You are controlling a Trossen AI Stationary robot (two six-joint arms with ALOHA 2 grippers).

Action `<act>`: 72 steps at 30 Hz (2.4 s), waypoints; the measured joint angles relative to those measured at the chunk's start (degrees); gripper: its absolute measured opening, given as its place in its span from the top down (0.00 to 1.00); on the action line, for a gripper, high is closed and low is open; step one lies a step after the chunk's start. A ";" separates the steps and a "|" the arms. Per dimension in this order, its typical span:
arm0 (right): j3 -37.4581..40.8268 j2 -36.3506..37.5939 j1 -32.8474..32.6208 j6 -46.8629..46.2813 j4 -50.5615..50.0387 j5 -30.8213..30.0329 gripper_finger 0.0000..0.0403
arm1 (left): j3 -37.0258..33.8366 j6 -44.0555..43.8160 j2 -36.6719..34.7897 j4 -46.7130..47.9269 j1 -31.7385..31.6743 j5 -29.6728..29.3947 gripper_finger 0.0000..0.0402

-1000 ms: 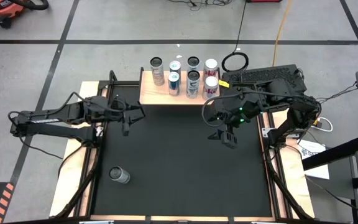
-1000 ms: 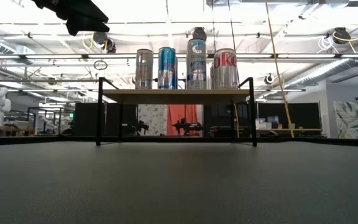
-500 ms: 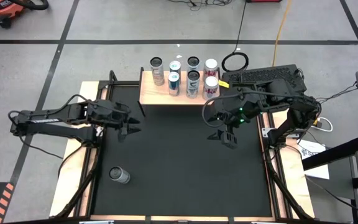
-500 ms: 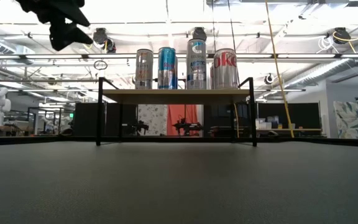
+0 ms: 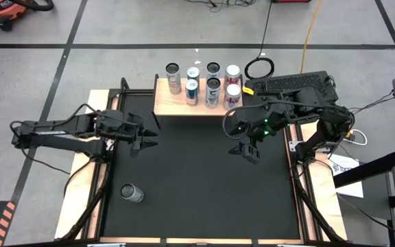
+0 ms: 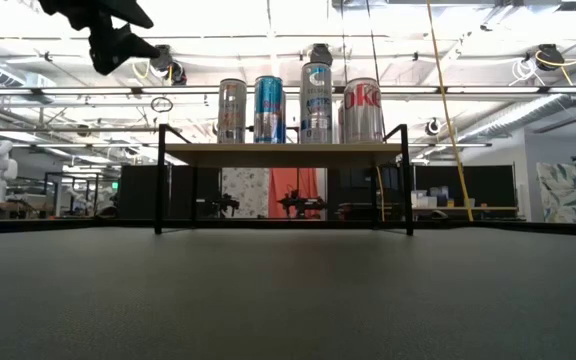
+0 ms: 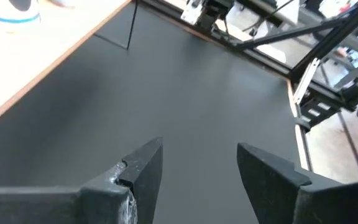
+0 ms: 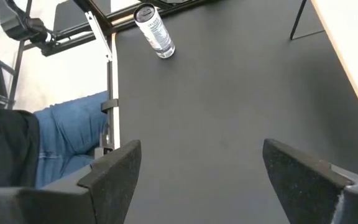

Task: Place canned beverage on shelf
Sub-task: Put the white and black soda can on the shelf

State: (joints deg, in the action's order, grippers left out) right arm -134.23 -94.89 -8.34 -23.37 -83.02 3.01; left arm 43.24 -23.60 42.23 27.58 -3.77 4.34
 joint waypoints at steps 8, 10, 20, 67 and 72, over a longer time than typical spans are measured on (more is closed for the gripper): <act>0.00 -0.02 0.00 0.17 -0.02 0.00 0.21 | 0.00 2.95 4.52 -0.16 0.07 8.72 0.47; -0.02 -0.02 0.00 0.20 -0.02 0.00 0.21 | 0.00 2.97 5.66 -0.49 0.07 9.42 0.47; 0.00 -0.02 0.00 0.22 -0.02 0.00 0.21 | -0.02 3.00 6.83 -0.11 0.06 9.44 0.47; 0.00 -0.02 -0.02 1.77 -0.02 0.01 0.21 | -0.02 2.95 6.83 -0.57 0.04 18.93 0.04; -0.01 -0.02 -0.02 1.76 -0.02 0.02 0.21 | -0.02 3.00 6.83 -0.57 0.04 18.73 0.08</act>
State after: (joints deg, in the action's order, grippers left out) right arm -134.25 -94.91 -8.36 -21.61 -83.05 3.02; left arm 43.22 -20.60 49.06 27.00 -3.73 23.07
